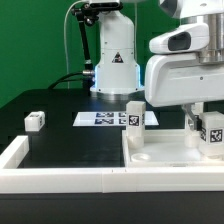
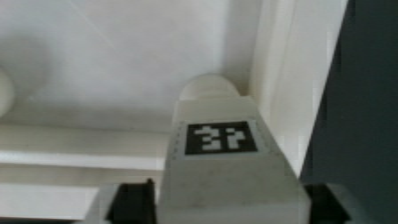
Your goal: Assemble square table
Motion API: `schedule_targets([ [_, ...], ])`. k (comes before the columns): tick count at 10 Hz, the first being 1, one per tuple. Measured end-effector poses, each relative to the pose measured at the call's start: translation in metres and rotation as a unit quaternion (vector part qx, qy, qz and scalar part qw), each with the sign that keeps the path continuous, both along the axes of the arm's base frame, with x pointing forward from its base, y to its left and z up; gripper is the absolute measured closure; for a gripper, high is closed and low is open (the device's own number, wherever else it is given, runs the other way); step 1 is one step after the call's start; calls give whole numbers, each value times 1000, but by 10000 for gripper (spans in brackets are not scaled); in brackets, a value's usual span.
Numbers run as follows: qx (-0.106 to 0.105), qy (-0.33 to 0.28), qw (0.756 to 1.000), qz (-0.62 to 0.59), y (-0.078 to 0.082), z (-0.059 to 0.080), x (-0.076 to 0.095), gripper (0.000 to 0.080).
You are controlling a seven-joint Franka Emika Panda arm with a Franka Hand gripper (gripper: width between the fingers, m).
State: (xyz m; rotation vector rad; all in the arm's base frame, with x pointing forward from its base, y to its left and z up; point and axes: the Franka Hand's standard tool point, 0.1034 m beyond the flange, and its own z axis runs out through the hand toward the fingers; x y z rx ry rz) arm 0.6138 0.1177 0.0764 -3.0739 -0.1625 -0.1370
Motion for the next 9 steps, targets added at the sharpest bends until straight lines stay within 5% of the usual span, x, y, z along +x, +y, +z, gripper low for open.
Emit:
schedule_targets([
  [6, 12, 8, 991, -136, -1, 0, 0, 509],
  [9, 24, 3, 941, -339, 2, 0, -4, 508],
])
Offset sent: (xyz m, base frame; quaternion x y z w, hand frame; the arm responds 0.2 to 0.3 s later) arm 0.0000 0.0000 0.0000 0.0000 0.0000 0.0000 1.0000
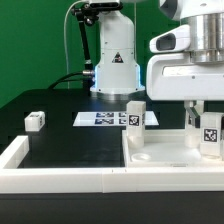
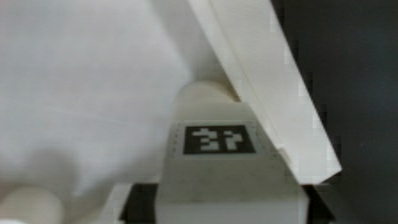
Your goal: Assemble square table
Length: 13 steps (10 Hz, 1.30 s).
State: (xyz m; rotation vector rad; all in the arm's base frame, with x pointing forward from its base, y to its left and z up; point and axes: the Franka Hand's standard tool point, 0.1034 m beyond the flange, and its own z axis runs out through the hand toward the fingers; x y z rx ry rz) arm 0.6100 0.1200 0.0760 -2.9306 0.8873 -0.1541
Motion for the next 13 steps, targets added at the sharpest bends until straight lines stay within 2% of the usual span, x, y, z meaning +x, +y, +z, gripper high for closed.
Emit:
schedule_targets([
  [1, 0, 0, 999, -37, 1, 0, -1, 508],
  [2, 10, 3, 995, -104, 0, 0, -1, 508],
  [5, 47, 14, 957, -285, -1, -1, -1, 508],
  [8, 59, 23, 926, -373, 1, -1, -1, 508],
  [9, 58, 23, 929, -364, 1, -2, -1, 412],
  [10, 56, 22, 936, -346, 1, -2, -2, 412],
  [11, 54, 23, 942, -330, 0, -2, -2, 233],
  [12, 51, 22, 949, -311, 0, -2, -2, 233],
  [13, 45, 19, 965, -257, 0, -2, -2, 166],
])
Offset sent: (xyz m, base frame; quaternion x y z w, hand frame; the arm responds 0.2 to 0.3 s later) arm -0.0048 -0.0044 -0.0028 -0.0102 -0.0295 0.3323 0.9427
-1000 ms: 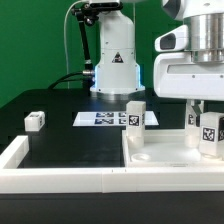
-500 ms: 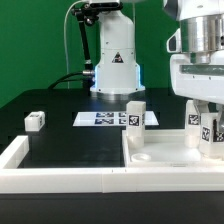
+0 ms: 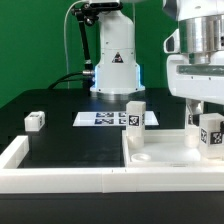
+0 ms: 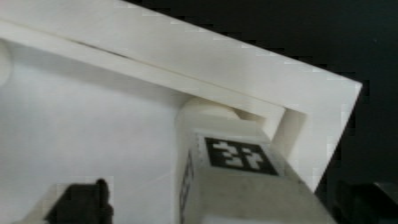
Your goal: Assemble square table
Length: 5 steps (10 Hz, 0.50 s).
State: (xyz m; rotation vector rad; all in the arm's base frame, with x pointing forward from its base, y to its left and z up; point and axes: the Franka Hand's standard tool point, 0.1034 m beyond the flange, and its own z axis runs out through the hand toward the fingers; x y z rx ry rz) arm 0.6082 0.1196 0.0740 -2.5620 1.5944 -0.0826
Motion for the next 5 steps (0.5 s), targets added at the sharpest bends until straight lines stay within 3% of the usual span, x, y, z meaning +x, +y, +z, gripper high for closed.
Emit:
schedule_targets([
  [3, -20, -12, 984, 174, -3, -2, 0, 151],
  [5, -40, -11, 954, 297, -2, -2, 0, 150],
])
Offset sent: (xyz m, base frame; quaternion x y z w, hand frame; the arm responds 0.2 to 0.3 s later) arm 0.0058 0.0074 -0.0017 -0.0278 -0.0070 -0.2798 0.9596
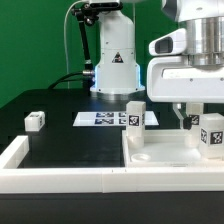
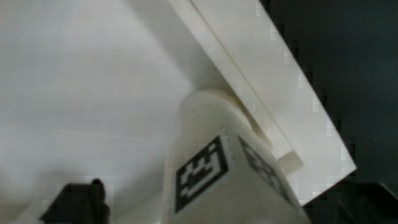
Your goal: Assemble square table
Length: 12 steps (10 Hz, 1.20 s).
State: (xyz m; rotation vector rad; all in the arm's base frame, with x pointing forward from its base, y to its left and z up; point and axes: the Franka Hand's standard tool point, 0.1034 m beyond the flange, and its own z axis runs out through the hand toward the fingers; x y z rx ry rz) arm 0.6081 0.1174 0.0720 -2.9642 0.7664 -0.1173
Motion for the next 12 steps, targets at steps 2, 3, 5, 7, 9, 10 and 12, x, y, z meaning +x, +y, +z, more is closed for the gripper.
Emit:
schedule_targets([
  [2, -10, 6, 996, 91, 0, 2, 0, 150],
  [3, -13, 6, 992, 123, 1, 2, 0, 150],
  [5, -19, 6, 984, 177, 1, 3, 0, 150],
  [7, -23, 4, 975, 221, 2, 4, 2, 150],
  [9, -29, 2, 965, 262, 0, 5, 2, 270],
  [10, -28, 2, 966, 258, 0, 5, 2, 270],
  [12, -28, 2, 966, 255, 0, 4, 2, 511],
])
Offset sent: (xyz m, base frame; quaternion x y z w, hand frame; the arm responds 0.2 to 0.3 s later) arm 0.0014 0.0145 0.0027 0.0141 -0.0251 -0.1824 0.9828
